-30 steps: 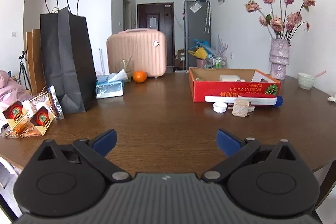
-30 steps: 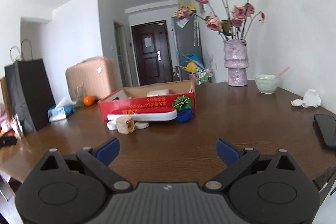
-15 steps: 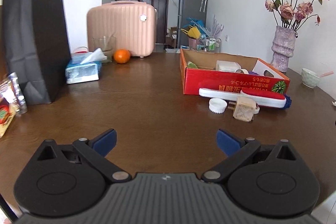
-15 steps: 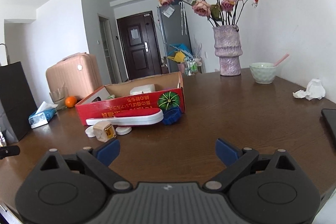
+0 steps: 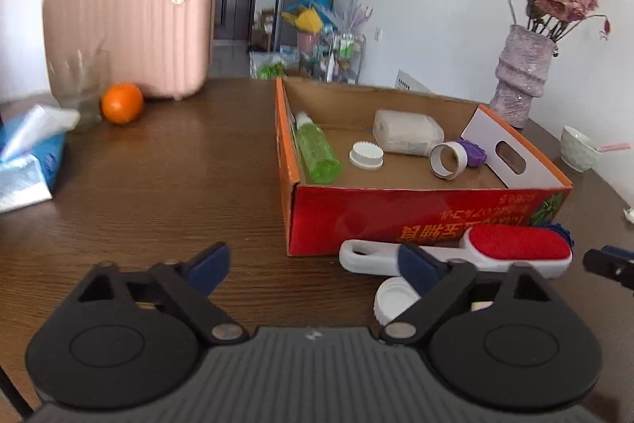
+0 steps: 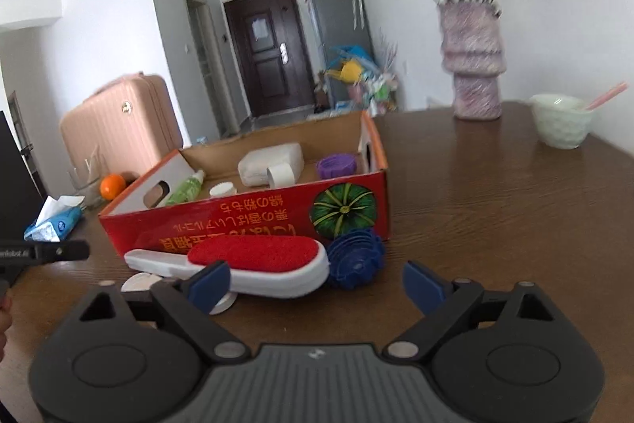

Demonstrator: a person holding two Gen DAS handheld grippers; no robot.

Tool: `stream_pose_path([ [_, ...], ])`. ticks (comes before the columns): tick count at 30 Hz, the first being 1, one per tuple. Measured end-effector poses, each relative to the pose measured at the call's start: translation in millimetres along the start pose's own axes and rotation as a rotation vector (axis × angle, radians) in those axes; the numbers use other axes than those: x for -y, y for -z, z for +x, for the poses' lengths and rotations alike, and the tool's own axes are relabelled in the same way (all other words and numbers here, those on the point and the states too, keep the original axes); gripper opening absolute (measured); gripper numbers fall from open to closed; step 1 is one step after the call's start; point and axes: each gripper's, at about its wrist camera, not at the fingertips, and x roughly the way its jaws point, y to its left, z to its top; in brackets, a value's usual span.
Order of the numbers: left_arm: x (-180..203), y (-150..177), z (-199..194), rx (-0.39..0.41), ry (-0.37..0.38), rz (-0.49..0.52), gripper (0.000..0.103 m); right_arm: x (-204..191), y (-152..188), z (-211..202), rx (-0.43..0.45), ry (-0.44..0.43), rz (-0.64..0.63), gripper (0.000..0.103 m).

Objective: Organize rigid objects
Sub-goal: 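Grasp the lint roller's white handle with the left tool while the right tool grasps its red head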

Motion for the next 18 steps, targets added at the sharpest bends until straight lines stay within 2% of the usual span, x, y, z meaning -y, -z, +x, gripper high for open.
stream_pose_path([
  [1, -2, -4, 11, -0.025, 0.021, -0.017, 0.075, 3, -3, 8, -0.010, -0.011, 0.023, 0.084],
  [3, -6, -7, 28, -0.051, 0.045, -0.058, 0.057, 7, -5, 23, -0.040, -0.039, 0.070, 0.078],
  [4, -7, -8, 35, -0.057, 0.055, -0.075, 0.054, 9, -6, 29, -0.050, -0.044, 0.093, 0.070],
  [5, -9, -7, 39, -0.063, 0.077, -0.088, 0.046, 11, -7, 35, -0.062, -0.047, 0.111, 0.064],
  [7, -11, -4, 44, -0.079, 0.130, -0.123, 0.035, 15, -6, 42, -0.071, -0.056, 0.147, 0.059],
  [9, -10, -2, 44, -0.085, 0.144, -0.125, 0.034, 21, -5, 45, -0.060, -0.089, 0.188, 0.053],
  [11, -9, -3, 41, -0.090, 0.170, -0.136, 0.034, 24, -4, 46, -0.057, -0.131, 0.211, 0.039],
  [13, -9, -3, 36, -0.086, 0.152, -0.155, 0.035, 22, -4, 49, -0.059, -0.128, 0.197, 0.037],
  [15, -7, 1, 31, -0.066, 0.106, -0.136, 0.042, 21, -4, 50, -0.062, -0.124, 0.194, 0.037],
  [17, -10, 6, 26, -0.077, 0.107, -0.161, 0.044, 21, -6, 48, -0.061, -0.112, 0.193, 0.040],
  [18, -11, 9, 23, -0.079, 0.112, -0.176, 0.048, 20, -9, 49, -0.063, -0.104, 0.187, 0.040],
])
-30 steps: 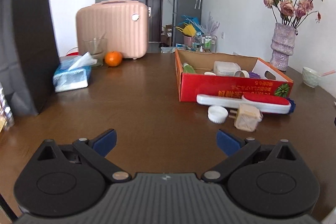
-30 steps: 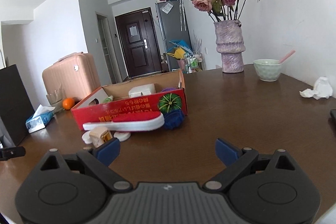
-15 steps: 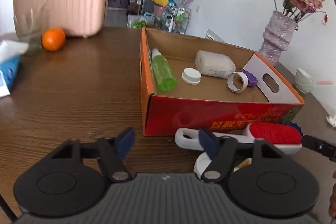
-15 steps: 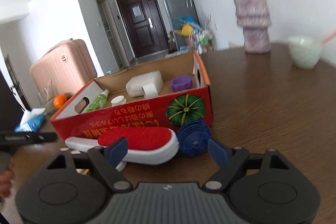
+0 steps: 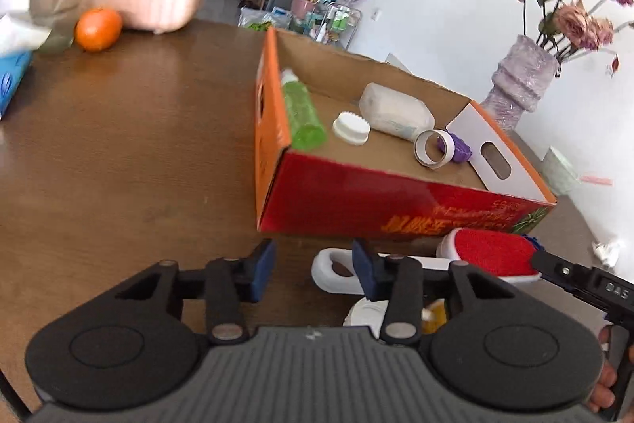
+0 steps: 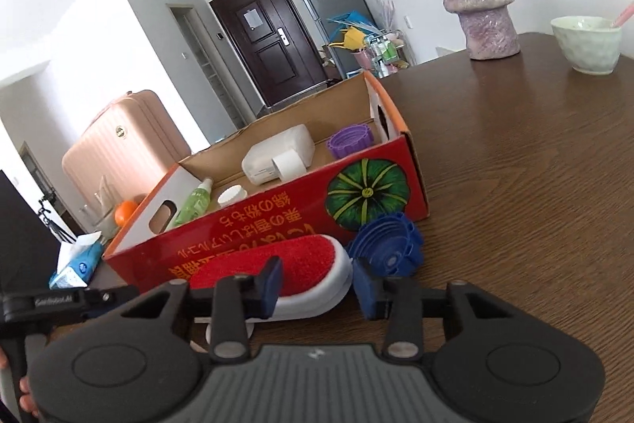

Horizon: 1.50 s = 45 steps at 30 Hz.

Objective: Organize rigid objects
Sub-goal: 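Grasp the lint roller's white handle with the left tool while the right tool grasps its red head, then lift the lint roller with both tools and carry it over the red box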

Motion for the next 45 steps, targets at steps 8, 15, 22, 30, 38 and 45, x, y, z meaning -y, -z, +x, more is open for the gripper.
stream_pose_path([
  [8, -1, 8, 0, -0.007, 0.054, -0.031, 0.046, 13, -19, 17, -0.047, -0.047, 0.061, 0.046],
  [15, -8, 14, -3, -0.008, 0.082, -0.067, 0.046, 28, -21, 31, -0.075, -0.121, 0.146, 0.047],
  [22, -13, 16, 0, 0.003, 0.116, -0.095, 0.037, 26, -22, 38, -0.090, -0.141, 0.165, 0.042],
  [30, 8, 19, -40, 0.139, 0.084, -0.020, 0.035, 19, -21, 19, -0.053, -0.184, 0.188, 0.040],
  [38, 35, 57, -122, 0.190, 0.121, -0.023, 0.035, -5, -16, -73, 0.035, -0.222, 0.090, 0.040],
  [45, 56, 104, -183, 0.198, 0.111, -0.009, 0.035, -4, 21, -149, 0.043, -0.252, 0.093, 0.040],
])
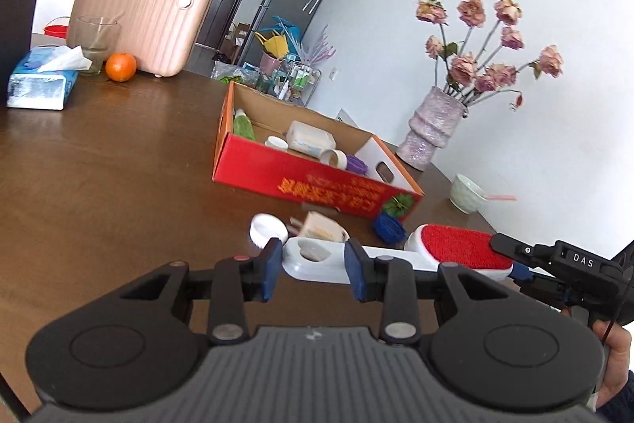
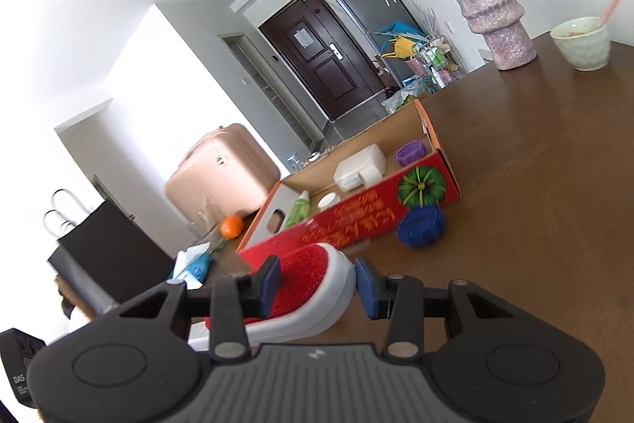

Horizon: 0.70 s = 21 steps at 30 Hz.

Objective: Organize rigid objects
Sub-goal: 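Lift the lint roller with both tools and carry it over the red box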

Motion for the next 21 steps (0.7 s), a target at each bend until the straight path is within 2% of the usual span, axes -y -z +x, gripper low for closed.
stream_pose_path([
  [4, 14, 14, -31, 0.018, -0.025, 0.024, 0.035, -8, 16, -29, 0.015, -0.008, -0.003, 0.040],
  [10, 30, 27, -68, 0.065, -0.013, 0.041, 0.035, -22, 30, -69, 0.051, -0.040, -0.029, 0.040],
  [16, 41, 33, -84, 0.089, 0.003, 0.056, 0.035, -28, 35, -95, 0.081, -0.049, -0.042, 0.040],
  [21, 42, 29, -83, 0.097, 0.012, 0.058, 0.035, -30, 32, -99, 0.094, -0.053, -0.053, 0.040],
])
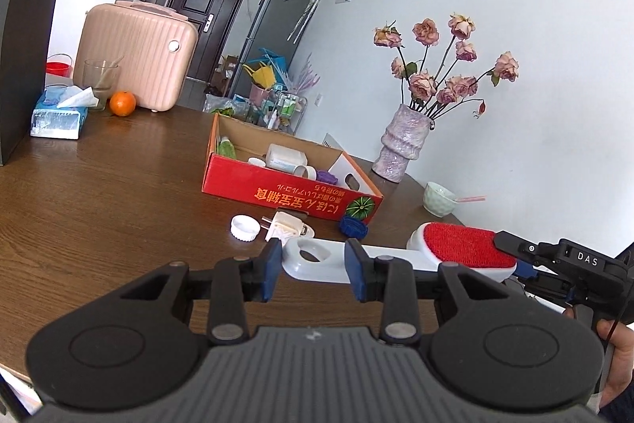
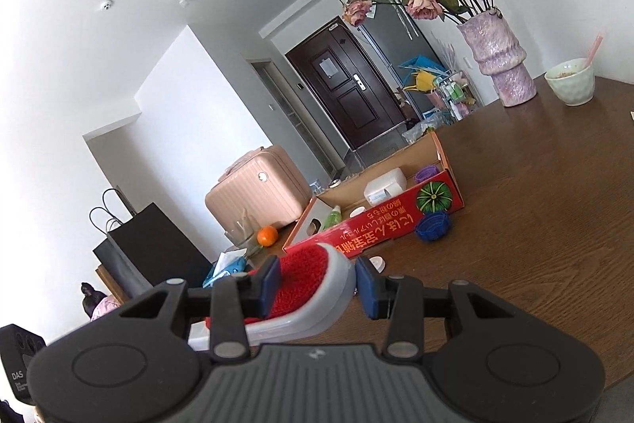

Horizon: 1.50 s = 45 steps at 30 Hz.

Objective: Organize rigid objects
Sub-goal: 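Lift the lint roller with both tools and carry it over the red box, then lower the lint roller into the box and open both tools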

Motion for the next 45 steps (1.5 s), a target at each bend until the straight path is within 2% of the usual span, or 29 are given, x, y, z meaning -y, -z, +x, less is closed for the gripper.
stream_pose_path([
  [7, -4, -19, 28, -0.023, 0.006, 0.000, 0.035, 5, -14, 17, 0.000, 0.020, -0.005, 0.040],
  [11, -10, -42, 49, -0.004, 0.015, -0.001, 0.035, 3, -37, 40, 0.005, 0.023, -0.027, 0.040],
  [19, -24, -107, 117, 0.012, 0.016, 0.031, 0.035, -1, -94, 102, 0.036, 0.023, -0.081, 0.040],
  [25, -41, -139, 175, -0.011, 0.021, 0.029, 0.035, 16, -128, 158, 0.030, 0.032, -0.049, 0.040],
  [35, -80, -155, 281, -0.116, -0.044, 0.004, 0.036, 69, -143, 258, -0.047, 0.079, 0.015, 0.041],
  [40, -102, -141, 321, -0.181, -0.086, -0.019, 0.036, 93, -131, 300, -0.104, 0.109, 0.027, 0.041],
  [43, -110, -128, 339, -0.205, -0.123, -0.019, 0.036, 101, -119, 319, -0.126, 0.139, -0.022, 0.041],
  [45, -110, -121, 343, -0.208, -0.142, 0.017, 0.036, 101, -110, 328, -0.144, 0.169, -0.068, 0.042],
])
